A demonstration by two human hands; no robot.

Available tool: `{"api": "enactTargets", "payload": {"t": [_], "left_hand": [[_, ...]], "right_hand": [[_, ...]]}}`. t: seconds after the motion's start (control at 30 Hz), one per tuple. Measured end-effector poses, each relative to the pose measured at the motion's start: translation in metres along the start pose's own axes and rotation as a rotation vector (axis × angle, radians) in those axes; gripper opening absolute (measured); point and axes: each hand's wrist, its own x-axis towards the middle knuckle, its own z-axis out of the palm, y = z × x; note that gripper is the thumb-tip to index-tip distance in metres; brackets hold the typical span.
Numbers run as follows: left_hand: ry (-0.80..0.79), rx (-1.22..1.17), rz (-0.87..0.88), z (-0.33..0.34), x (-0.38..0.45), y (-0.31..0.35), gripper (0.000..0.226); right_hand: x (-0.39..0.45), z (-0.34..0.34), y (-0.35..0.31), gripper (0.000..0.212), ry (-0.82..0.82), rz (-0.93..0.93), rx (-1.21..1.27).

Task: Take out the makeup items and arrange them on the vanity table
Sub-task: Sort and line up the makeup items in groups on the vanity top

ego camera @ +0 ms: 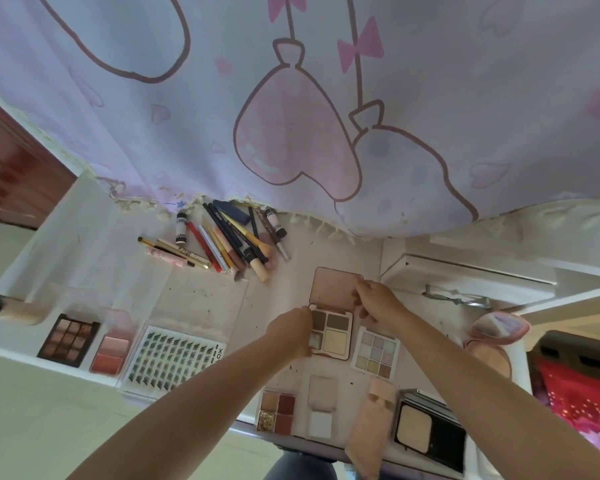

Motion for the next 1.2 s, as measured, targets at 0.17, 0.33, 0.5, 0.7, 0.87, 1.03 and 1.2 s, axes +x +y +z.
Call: {"api": "enactTargets", "payload": {"t": [0.17, 0.33, 0.5, 0.7, 0.87, 1.03, 1.2], "left_hand": [[0.001, 0.036, 0.003, -0.001, -0.003, 0.004, 0.049], [0.020, 0.006, -0.011, -0.009, -0.010, 0.006, 0.050], [0.158, -0.015, -0.110, -0.034, -0.028, -0.018, 0.049], [0.422, 0.017, -0.225, -0.070, -0.059, -0.061, 0.040], [0.474, 0.022, -0.247, -0.073, -0.070, -0.091, 0.046], [0.407, 0.046, -0.147, -0.077, -0.058, -0.131, 0.045], [0.352, 0.063, 0.047, -0.098, -0.039, -0.182, 0.047]], "right_hand": [[-0.006, -0.006, 0.006, 0.041, -0.036, 0.022, 0.004], [-0.016, -0.016, 0.007, 0.036, -0.004, -0.065, -0.044], [-0.034, -0.020, -0.004, 0.023, 0.305, -0.348, -0.211], [-0.031, 0.003, -0.047, 0.020, 0.202, -0.618, -0.376], [-0.018, 0.040, -0.076, 0.026, 0.096, -0.609, -0.455], [0.002, 0.078, -0.105, 0.038, 0.124, -0.380, -0.323], [0.023, 0.107, -0.121, 0.047, 0.190, -0.223, -0.284]]}}
